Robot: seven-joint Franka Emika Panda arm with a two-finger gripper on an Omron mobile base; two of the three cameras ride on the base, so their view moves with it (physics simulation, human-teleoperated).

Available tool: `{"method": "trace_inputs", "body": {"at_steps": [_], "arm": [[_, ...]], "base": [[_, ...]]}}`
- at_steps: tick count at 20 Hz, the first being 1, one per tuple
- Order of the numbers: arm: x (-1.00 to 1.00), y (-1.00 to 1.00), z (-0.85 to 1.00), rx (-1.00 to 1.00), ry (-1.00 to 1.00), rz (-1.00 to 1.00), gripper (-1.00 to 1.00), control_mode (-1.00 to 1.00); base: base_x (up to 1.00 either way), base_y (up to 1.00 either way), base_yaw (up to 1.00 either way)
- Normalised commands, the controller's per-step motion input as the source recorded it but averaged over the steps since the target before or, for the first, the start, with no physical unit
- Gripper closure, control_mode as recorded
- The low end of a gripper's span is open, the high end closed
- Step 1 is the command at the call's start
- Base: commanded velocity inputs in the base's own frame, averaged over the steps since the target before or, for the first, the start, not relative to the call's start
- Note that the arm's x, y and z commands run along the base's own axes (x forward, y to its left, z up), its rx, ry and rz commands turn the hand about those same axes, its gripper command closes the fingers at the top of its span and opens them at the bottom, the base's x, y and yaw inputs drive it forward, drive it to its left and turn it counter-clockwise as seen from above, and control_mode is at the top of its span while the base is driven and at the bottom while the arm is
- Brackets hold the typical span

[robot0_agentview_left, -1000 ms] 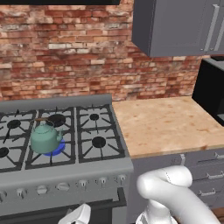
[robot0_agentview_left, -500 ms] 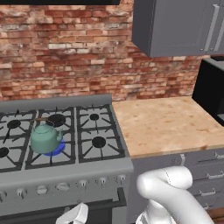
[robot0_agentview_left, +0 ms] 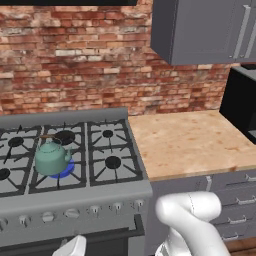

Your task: The kettle is done boiling. Turn off the stove, then wait for 300 timesteps before moving the kettle to the dining table.

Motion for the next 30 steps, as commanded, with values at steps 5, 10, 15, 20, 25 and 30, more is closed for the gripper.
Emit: {"method": "trace_inputs", "body": {"at_steps": [5, 10, 15, 20, 25, 30], "arm": [[0.02, 0.39, -0.2, 0.0, 0.0, 0.0, -1.0, -1.0], [0.06, 0.3, -0.31, 0.0, 0.0, 0.01, -1.0, -1.0], [0.01, 0.08, -0.11, 0.0, 0.0, 0.01, -1.0, -1.0], [0.13, 0.02, 0.0, 0.0, 0.0, 0.0, -1.0, -1.0], [0.02, 0.0, -0.05, 0.0, 0.0, 0.0, -1.0, -1.0], [0.05, 0.0, -0.07, 0.0, 0.0, 0.0, -1.0, -1.0]], "base": [[0.0, 0.0, 0.0], [0.0, 0.0, 0.0], [0.0, 0.0, 0.0], [0.0, 0.0, 0.0], [0.0, 0.0, 0.0], [0.0, 0.0, 0.0]]}}
